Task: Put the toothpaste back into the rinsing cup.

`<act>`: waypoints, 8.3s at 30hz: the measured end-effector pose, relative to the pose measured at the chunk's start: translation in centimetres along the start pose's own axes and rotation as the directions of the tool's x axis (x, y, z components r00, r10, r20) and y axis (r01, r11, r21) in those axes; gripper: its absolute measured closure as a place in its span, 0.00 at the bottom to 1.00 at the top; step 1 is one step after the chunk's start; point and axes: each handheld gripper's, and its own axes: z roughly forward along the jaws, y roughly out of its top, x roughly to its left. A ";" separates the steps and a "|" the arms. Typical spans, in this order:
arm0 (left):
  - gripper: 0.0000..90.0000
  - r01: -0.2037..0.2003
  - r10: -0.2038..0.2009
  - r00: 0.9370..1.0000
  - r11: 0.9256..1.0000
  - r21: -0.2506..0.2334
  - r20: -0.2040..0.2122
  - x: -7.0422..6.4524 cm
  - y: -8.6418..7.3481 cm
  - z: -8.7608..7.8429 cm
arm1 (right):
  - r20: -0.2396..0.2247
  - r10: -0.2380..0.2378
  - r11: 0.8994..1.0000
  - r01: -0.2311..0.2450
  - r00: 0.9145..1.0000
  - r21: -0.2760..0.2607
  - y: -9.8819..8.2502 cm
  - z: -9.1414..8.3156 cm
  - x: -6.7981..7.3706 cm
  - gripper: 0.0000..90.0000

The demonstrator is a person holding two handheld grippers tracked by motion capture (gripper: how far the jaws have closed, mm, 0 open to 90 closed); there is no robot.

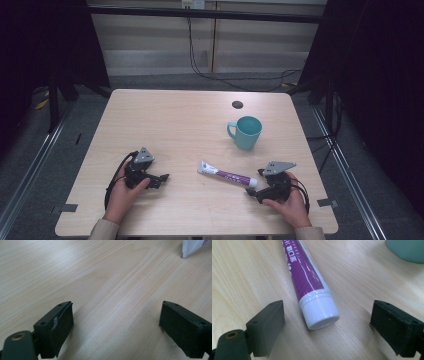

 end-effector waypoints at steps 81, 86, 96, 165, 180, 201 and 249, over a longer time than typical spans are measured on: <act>0.12 -0.008 0.008 1.000 1.000 0.005 0.005 0.1 0.1 0.1 | -0.182 -0.137 0.926 0.191 0.974 0.326 13.4 4.0 2.9 0.83; 0.12 -0.008 0.008 1.000 1.000 0.004 0.005 0.1 0.1 0.1 | -0.171 -0.124 0.944 0.170 0.977 0.283 13.3 3.1 2.2 0.83; 0.12 -0.007 0.007 1.000 1.000 0.003 0.007 0.1 0.1 0.1 | -0.158 -0.094 0.970 0.126 0.983 0.210 13.5 1.4 1.3 0.83; 0.09 -0.023 0.023 0.999 1.000 0.005 0.028 0.0 0.1 0.2 | -0.161 0.102 0.938 -0.148 0.982 -0.313 16.6 -3.9 -3.1 0.84; 0.09 -0.023 0.023 0.999 1.000 0.004 0.028 0.0 0.1 0.2 | -0.148 0.110 0.919 -0.157 0.983 -0.362 18.1 -4.0 -4.0 0.84; 0.09 -0.023 0.022 0.999 1.000 0.004 0.028 0.0 0.1 0.2 | -0.110 0.175 0.881 -0.206 0.978 -0.425 18.6 -3.6 -6.5 0.84; 0.09 -0.024 0.024 0.999 1.000 0.004 0.026 0.0 0.1 0.2 | 0.004 0.255 0.829 -0.216 0.967 -0.515 17.2 -2.3 -10.4 0.84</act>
